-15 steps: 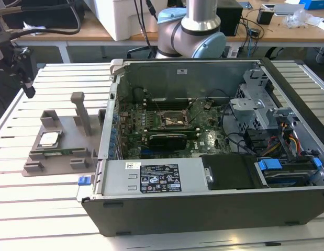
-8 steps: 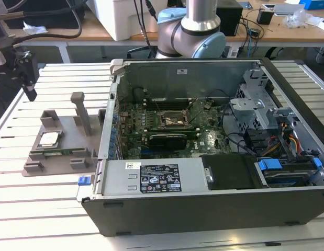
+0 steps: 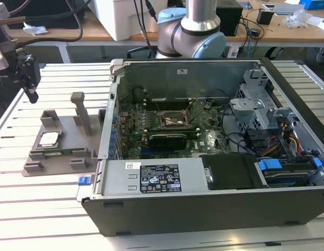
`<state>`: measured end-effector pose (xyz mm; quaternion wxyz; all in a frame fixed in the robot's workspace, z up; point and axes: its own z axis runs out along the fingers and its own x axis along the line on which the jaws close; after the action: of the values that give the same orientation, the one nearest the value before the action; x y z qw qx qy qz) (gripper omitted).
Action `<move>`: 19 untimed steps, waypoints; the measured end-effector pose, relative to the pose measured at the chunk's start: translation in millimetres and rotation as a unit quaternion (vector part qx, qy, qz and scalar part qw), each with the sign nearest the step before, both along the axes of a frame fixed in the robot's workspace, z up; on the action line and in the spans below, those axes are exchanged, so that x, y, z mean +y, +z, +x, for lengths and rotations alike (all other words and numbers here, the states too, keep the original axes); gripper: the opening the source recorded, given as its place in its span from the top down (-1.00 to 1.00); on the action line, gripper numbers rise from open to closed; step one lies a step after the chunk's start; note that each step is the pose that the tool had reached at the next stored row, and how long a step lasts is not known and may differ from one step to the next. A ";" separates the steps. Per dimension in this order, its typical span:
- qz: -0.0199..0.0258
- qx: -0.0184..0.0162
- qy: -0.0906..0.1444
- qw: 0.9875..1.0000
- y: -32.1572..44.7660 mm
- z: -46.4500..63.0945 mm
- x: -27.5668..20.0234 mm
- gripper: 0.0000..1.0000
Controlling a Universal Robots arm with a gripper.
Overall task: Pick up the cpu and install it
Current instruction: 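Pick up the cpu and move it towards the insertion slot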
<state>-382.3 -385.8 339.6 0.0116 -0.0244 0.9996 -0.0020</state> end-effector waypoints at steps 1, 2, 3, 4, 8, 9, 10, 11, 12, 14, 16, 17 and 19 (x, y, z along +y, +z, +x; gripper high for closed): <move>0.000 0.000 0.000 1.000 -1.0 0.0 3.8 -0.20; 0.000 0.000 0.000 1.000 -2.7 0.1 9.3 -0.20; 0.000 0.000 0.000 1.000 -3.6 0.2 11.4 -0.20; 0.000 0.000 0.000 1.000 -5.1 0.6 12.3 -0.20; 0.000 0.000 0.000 1.000 -8.9 1.2 12.6 -0.20; 0.000 0.000 0.000 1.000 -10.0 1.2 12.6 -0.20; 0.000 0.000 0.000 1.000 -10.9 1.3 12.5 -0.20; 0.000 0.000 0.000 1.000 -12.6 1.5 12.5 -0.20; 0.000 0.000 0.000 1.000 -13.9 1.6 12.5 -0.20; 0.000 0.000 0.000 1.000 -16.9 1.8 12.5 -0.20; 0.000 0.000 0.000 1.000 -20.0 2.0 12.5 -0.20; 0.000 0.000 0.000 1.000 -21.6 2.1 12.5 -0.20; 0.000 0.000 0.000 1.000 -25.5 2.3 12.5 -0.20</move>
<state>-380.0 -373.2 314.1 0.0116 -0.0244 0.9996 -0.0023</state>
